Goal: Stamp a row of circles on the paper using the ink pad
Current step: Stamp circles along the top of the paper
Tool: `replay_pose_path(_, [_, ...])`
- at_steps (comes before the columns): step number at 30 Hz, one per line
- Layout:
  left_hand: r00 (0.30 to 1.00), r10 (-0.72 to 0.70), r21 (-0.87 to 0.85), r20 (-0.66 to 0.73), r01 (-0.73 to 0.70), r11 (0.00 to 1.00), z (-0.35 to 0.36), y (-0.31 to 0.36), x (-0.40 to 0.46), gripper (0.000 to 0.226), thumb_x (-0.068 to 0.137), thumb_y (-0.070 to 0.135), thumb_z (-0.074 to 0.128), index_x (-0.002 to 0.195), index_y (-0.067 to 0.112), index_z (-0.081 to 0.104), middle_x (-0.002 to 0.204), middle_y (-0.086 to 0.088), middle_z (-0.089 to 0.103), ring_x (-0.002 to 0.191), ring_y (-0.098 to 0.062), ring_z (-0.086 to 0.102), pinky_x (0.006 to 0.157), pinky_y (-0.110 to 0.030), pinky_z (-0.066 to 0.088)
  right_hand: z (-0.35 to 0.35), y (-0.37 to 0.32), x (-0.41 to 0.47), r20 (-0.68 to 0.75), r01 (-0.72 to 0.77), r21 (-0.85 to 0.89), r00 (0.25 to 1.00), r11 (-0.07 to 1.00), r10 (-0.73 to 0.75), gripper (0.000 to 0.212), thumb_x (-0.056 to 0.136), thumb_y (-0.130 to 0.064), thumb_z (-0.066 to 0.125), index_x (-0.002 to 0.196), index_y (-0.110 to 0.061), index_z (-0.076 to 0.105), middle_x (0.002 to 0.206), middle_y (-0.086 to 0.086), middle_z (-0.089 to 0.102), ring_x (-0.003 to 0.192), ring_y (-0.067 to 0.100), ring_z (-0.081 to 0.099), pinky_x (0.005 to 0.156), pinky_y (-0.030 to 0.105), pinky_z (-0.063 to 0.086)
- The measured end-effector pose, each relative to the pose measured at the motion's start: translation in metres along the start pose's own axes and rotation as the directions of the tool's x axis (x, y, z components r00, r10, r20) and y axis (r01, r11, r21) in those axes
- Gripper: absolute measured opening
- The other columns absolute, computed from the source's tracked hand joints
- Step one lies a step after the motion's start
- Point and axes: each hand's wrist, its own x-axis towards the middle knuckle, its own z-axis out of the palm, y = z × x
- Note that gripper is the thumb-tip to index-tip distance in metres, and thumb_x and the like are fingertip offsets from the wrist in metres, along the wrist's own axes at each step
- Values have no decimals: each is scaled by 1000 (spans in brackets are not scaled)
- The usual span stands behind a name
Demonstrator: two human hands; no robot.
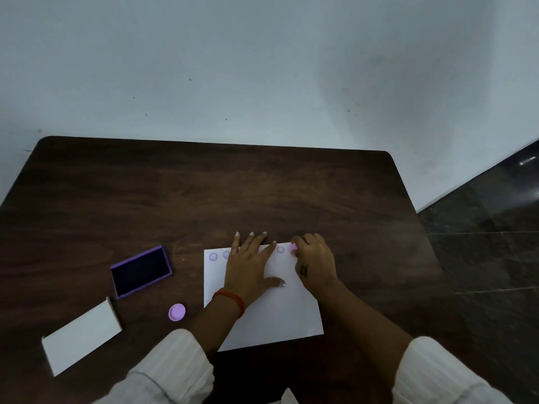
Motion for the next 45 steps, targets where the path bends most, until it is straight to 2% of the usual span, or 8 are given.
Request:
replay_pose_path(5, [1000, 5, 47, 31, -6, 999, -8, 3, -2, 84, 72, 69, 53, 141, 30, 24, 156, 0, 19, 144, -24, 14, 115, -45, -11, -13, -5, 4, 98, -33, -11, 995, 999, 34, 27, 86, -12, 58, 113, -9, 58, 119, 11, 61, 110, 24, 54, 93, 30, 45])
replay_pose_path(8, [999, 9, 40, 32, -10, 999, -14, 4, -3, 84, 73, 67, 54, 141, 28, 26, 156, -1, 22, 144, -24, 16, 116, -46, -9, -28, -11, 6, 118, -298, 215, 953, 930, 278, 17, 88, -20, 56, 102, -13, 64, 106, 8, 65, 102, 23, 60, 90, 34, 47])
replay_pose_path(11, [999, 3, 34, 41, -5, 999, -21, 4, -6, 83, 76, 65, 52, 143, 26, 22, 156, -2, 21, 144, -24, 16, 117, -46, -8, -43, -17, -3, -32, -324, 766, 843, 555, 537, 9, 84, -19, 63, 80, -26, 65, 84, -5, 68, 87, 14, 65, 80, 32, 54])
replay_pose_path(13, [1000, -8, 5, 8, 8, 1000, -28, 5, -11, 81, 78, 65, 49, 143, 26, 20, 156, -2, 19, 144, -24, 15, 117, -46, -8, -54, -17, -7, 163, -311, 940, 770, 139, 616, 6, 82, -15, 67, 85, -20, 67, 88, 2, 69, 87, 17, 66, 79, 32, 54])
replay_pose_path(16, [994, -50, -83, -100, 42, 996, -40, 3, -27, 78, 79, 63, 50, 142, 27, 23, 156, 1, 21, 145, -21, 13, 117, -44, -6, -60, -18, -19, 474, -333, 873, 753, -356, 456, 11, 83, -12, 64, 90, -6, 69, 83, 11, 74, 79, 20, 71, 65, 29, 58])
replay_pose_path(20, [972, -133, -204, -195, 93, 975, -47, -15, -67, 74, 78, 58, 57, 140, 28, 29, 154, 2, 25, 144, -19, 16, 118, -41, 5, -38, -27, -48, 566, -328, 718, 789, -614, 239, 14, 76, -9, 64, 72, 1, 73, 73, 14, 76, 68, 18, 73, 55, 25, 60])
replay_pose_path(30, [847, -477, -421, -236, 353, 835, -21, -55, -164, 69, 73, 26, 75, 134, 20, 43, 143, -5, 43, 131, -22, 37, 108, -35, 32, 9, -54, -84, 633, -433, 617, 769, -657, 88, 27, 88, -11, 54, 76, 2, 74, 78, 16, 76, 72, 23, 73, 59, 31, 61])
replay_pose_path(45, [827, -495, -471, -266, 336, 816, -27, -61, -165, 30, 79, 16, 70, 108, 11, 64, 113, -9, 62, 103, -20, 55, 90, -29, 44, 17, -62, -92, 662, -472, 623, 743, -624, 100, 17, 88, -9, 54, 96, 2, 64, 78, 16, 76, 71, 24, 74, 57, 31, 61])
